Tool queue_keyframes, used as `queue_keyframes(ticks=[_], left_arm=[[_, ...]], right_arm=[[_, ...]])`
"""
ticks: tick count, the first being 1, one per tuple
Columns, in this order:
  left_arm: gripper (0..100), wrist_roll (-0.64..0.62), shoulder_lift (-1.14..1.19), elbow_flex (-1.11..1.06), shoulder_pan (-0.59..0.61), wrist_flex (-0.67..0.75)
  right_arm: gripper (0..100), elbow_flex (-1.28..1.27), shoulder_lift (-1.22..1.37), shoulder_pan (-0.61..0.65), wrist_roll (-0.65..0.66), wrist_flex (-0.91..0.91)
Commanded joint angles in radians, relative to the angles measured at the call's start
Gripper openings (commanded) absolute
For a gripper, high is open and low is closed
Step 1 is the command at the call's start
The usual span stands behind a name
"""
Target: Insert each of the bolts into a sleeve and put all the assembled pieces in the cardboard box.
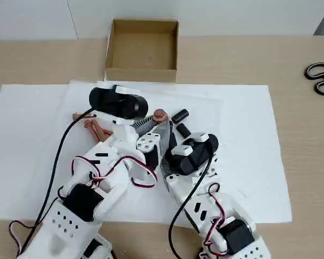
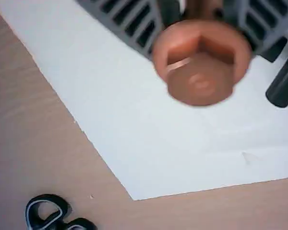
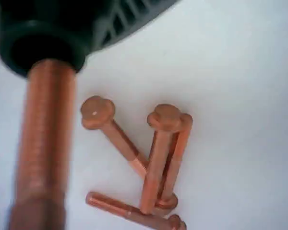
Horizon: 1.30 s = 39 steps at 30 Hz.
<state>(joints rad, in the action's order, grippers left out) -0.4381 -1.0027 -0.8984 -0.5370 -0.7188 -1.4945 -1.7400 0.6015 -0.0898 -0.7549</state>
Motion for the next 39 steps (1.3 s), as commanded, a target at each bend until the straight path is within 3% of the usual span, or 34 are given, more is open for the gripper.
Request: queue_keyframes(ticks=[1,21,31,39], left_arm=[[0,-0.014,-0.011,0.033,-0.008,-0.005],[0,-0.011,-0.006,0.045,-0.006,-0.006],[0,-0.009,-0.005,0.042,-0.008,-0.106],[0,-0.009,-0.005,-0.036,-0.038,-0.106]], right_arm=[[0.6,0.014,-0.03,0.004,-0.008,0.022],[0.6,0.014,-0.03,0.035,-0.005,0.022],[0.6,0.014,-0.03,0.035,-0.005,0.021],[0.6,0.012,-0.03,0.035,-0.005,0.021]])
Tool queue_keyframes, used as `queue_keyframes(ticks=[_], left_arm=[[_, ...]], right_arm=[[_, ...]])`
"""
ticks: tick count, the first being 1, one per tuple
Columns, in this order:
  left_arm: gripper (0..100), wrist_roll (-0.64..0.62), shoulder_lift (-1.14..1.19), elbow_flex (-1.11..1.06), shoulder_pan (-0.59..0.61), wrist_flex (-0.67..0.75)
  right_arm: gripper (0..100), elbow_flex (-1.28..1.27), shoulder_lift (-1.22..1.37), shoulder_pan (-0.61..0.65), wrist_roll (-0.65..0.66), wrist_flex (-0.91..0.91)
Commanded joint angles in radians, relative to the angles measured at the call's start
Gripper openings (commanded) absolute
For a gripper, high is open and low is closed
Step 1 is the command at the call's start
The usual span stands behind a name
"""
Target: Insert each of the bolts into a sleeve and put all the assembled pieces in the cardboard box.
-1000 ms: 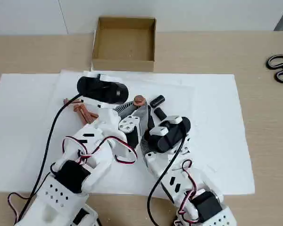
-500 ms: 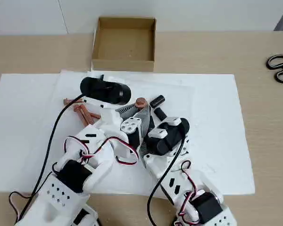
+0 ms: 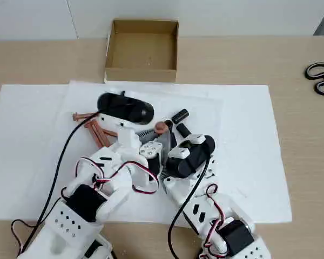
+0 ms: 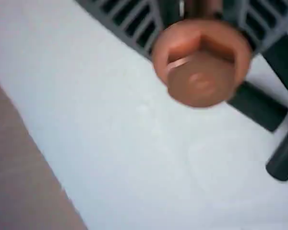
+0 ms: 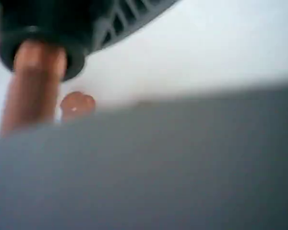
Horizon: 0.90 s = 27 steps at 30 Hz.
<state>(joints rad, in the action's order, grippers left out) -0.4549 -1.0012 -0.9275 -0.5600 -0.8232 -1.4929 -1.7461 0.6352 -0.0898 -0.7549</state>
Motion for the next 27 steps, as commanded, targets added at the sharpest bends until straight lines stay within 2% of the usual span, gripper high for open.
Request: queue_keyframes(ticks=[1,14,21,27], left_arm=[[0,0.008,-0.006,-0.013,-0.026,-0.002],[1,0.064,-0.012,-0.077,-0.037,-0.014],[23,0.061,-0.014,-0.067,-0.038,-0.127],[26,0.063,-0.014,0.016,-0.037,-0.233]], right_arm=[[0.6,0.011,-0.024,0.001,-0.005,0.021],[0.6,0.011,-0.024,0.001,-0.005,0.021],[0.6,0.009,-0.024,0.001,-0.005,0.019],[0.6,-0.015,-0.024,-0.001,-0.005,0.019]])
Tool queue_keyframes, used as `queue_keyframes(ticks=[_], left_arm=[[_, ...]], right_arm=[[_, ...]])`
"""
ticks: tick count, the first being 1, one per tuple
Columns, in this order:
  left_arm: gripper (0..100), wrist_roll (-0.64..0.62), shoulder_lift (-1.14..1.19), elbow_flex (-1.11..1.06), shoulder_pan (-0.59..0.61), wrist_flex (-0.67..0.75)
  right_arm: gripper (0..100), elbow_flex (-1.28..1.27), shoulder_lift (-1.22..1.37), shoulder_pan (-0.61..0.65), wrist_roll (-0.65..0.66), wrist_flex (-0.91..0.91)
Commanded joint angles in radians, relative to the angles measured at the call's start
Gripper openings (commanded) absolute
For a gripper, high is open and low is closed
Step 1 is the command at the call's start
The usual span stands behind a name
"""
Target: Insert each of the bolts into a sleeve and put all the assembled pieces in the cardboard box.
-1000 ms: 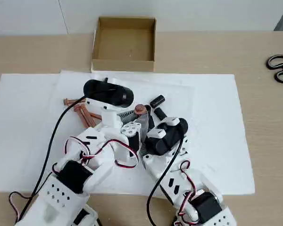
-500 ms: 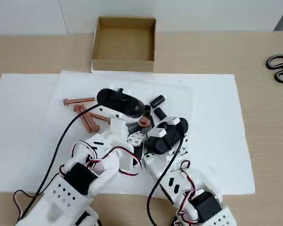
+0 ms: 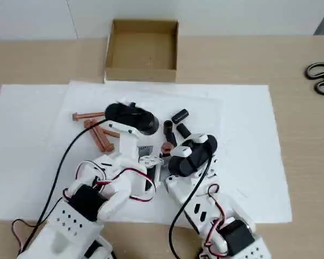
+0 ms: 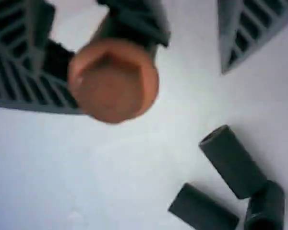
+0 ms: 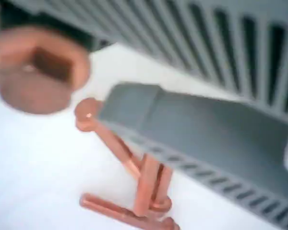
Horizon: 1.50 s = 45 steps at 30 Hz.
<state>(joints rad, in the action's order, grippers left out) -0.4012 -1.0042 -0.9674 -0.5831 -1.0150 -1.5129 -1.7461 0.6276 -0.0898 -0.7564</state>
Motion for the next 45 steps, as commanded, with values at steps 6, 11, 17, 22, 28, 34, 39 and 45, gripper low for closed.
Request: queue_keyframes(ticks=[6,11,17,22,28,34,39,45], left_arm=[[26,0.011,-0.011,0.145,-0.008,-0.132],[26,0.011,-0.009,0.252,0.046,-0.169],[26,0.011,-0.009,0.268,0.143,-0.17],[26,0.029,-0.011,0.272,0.318,-0.235],[26,0.11,-0.011,0.268,0.583,-0.35],[26,0.109,-0.005,0.243,0.744,-0.391],[26,0.107,-0.009,0.185,0.804,-0.345],[26,0.107,-0.011,0.186,0.842,-0.351]], right_arm=[[0.6,0.0,-0.024,0.005,-0.005,0.021],[0.6,0.0,-0.024,0.005,-0.005,0.021],[0.6,-0.002,-0.022,0.005,-0.005,0.022],[0.6,-0.002,-0.015,0.004,-0.003,0.019],[0.6,0.048,0.015,-0.171,-0.003,-0.059],[0.4,0.311,0.308,-0.315,-0.003,-0.051],[0.4,0.628,0.734,-0.318,-0.003,0.044],[0.4,0.965,1.224,-0.315,-0.003,0.317]])
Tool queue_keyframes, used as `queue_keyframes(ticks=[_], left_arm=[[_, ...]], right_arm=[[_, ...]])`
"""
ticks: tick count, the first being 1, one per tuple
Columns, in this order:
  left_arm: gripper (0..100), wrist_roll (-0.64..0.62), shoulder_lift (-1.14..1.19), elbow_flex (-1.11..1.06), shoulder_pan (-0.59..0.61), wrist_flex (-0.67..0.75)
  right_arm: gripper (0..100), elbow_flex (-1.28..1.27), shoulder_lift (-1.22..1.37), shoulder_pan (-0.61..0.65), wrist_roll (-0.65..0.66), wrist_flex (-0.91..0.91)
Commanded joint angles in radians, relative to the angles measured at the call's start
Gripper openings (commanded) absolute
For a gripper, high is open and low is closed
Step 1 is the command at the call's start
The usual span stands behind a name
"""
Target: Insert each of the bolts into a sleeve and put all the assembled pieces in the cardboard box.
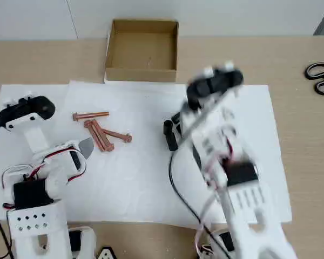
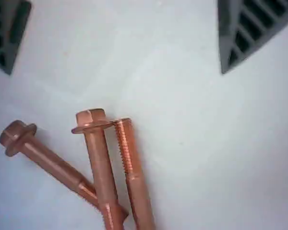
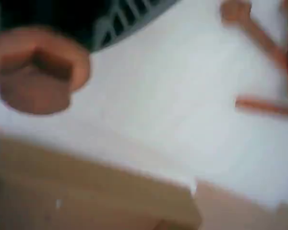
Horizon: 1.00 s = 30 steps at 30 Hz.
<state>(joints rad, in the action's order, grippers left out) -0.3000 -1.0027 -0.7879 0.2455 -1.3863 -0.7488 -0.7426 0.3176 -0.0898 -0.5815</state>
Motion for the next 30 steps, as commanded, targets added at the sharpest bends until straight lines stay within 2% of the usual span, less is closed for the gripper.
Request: queue_keyframes(ticks=[1,14,21,30], left_arm=[[26,0.006,-0.012,0.005,0.021,0.02],[26,0.006,-0.012,0.001,0.035,0.018],[26,0.006,-0.012,0.001,0.035,0.018],[26,0.006,-0.012,0.001,0.035,0.018]], right_arm=[[0.4,0.252,0.291,-0.005,-0.003,0.186],[0.4,0.799,1.035,-0.004,-0.005,0.587],[0.7,1.171,1.36,-0.004,-0.005,0.558],[0.9,1.527,1.675,-0.004,-0.005,0.481]])
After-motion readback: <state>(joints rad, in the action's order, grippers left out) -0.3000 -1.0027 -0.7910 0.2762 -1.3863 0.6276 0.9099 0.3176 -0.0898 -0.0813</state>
